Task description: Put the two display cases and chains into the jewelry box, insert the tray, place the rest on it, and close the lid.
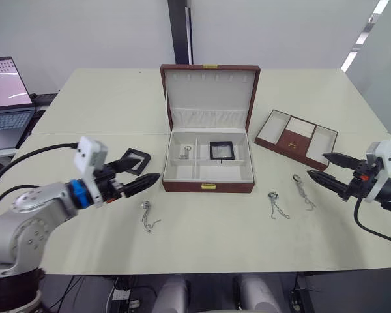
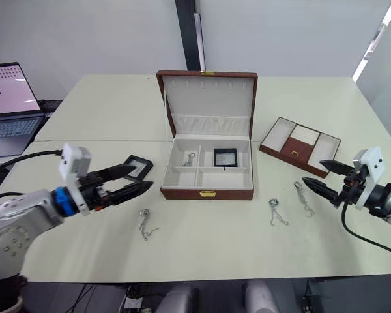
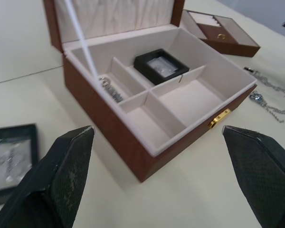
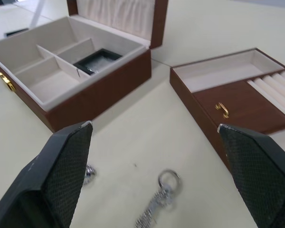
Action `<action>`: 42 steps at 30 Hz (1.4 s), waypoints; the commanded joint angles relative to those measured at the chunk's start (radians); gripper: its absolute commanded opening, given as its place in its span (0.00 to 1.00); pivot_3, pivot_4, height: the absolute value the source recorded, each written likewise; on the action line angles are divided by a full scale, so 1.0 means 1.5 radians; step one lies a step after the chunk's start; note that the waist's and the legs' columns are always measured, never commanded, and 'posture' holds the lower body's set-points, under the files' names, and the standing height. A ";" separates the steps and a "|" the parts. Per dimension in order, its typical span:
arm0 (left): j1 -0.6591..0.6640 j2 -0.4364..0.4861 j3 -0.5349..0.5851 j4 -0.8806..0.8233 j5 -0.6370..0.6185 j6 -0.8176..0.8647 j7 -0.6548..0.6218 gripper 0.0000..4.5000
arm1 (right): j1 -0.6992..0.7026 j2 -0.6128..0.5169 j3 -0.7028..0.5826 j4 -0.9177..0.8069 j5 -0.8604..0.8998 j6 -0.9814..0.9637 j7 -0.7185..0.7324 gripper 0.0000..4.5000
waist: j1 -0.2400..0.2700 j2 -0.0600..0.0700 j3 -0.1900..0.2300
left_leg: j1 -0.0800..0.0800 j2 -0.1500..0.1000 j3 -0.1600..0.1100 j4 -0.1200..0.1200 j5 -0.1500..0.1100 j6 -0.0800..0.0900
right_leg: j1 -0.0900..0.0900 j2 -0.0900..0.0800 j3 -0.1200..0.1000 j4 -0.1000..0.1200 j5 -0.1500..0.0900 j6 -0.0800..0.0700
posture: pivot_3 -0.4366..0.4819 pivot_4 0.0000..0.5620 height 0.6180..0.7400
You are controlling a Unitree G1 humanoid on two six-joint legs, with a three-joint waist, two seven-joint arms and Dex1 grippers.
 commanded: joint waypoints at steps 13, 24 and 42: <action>0.140 0.052 0.174 0.232 0.173 -0.221 -0.022 0.99 | 0.039 -0.025 -0.036 0.130 -0.067 -0.103 0.030 1.00 | 0.001 0.001 0.001 | 0.000 0.000 0.001 -0.001 0.000 0.000 | 0.000 -0.001 0.000 0.000 0.000 0.000 | 0.48 0.27 1.00; 0.126 0.035 0.156 0.252 0.180 -0.228 -0.015 0.99 | 0.060 -0.017 -0.046 0.153 -0.071 -0.124 0.025 1.00 | 0.000 0.001 0.001 | 0.001 0.001 0.001 -0.002 0.000 0.000 | 0.000 -0.001 0.000 0.000 0.000 0.000 | 0.48 0.27 1.00; 0.128 0.053 0.114 0.244 0.204 -0.238 -0.036 0.99 | 0.038 -0.007 -0.042 0.144 -0.053 -0.112 0.020 1.00 | 0.000 0.001 0.001 | 0.002 0.001 0.001 -0.004 0.000 0.000 | 0.000 -0.001 0.000 0.000 0.000 0.000 | 0.48 0.27 1.00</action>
